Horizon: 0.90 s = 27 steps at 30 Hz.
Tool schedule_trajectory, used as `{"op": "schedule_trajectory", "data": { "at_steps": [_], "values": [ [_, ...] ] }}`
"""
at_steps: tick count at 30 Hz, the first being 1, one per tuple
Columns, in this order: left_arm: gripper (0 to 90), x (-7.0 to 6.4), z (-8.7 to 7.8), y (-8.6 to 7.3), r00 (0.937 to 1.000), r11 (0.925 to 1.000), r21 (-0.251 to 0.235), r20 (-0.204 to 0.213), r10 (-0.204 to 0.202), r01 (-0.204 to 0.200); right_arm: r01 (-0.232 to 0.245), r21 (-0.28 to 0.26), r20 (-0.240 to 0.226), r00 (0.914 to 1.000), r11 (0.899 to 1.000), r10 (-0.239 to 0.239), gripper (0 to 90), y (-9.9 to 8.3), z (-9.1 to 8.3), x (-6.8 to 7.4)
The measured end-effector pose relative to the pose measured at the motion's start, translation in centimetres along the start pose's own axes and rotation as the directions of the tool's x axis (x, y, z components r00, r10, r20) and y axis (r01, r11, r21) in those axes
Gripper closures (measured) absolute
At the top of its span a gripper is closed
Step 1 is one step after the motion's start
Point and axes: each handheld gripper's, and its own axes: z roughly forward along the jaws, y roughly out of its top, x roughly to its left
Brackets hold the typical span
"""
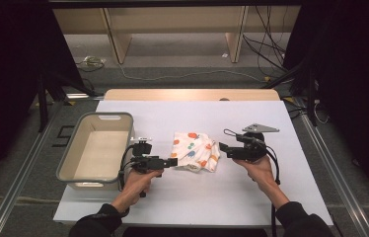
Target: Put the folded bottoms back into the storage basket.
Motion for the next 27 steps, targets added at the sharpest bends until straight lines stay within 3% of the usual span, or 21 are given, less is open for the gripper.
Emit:
{"op": "schedule_trajectory", "data": {
  "at_steps": [7,27],
  "values": [
    [8.1,-0.1,0.8,0.3,0.9998,0.9986,0.051,-0.017,-0.014,0.015,-0.022,0.027,-0.004,0.9998,0.999,0.022,20.0,0.3,0.9,-0.4],
    [13.1,0.1,2.1,0.9,0.9987,0.9965,0.079,-0.047,-0.022,0.025,-0.039,0.069,-0.012,0.9991,0.997,0.039,24.3,0.5,2.5,-1.3]
  ]
}}
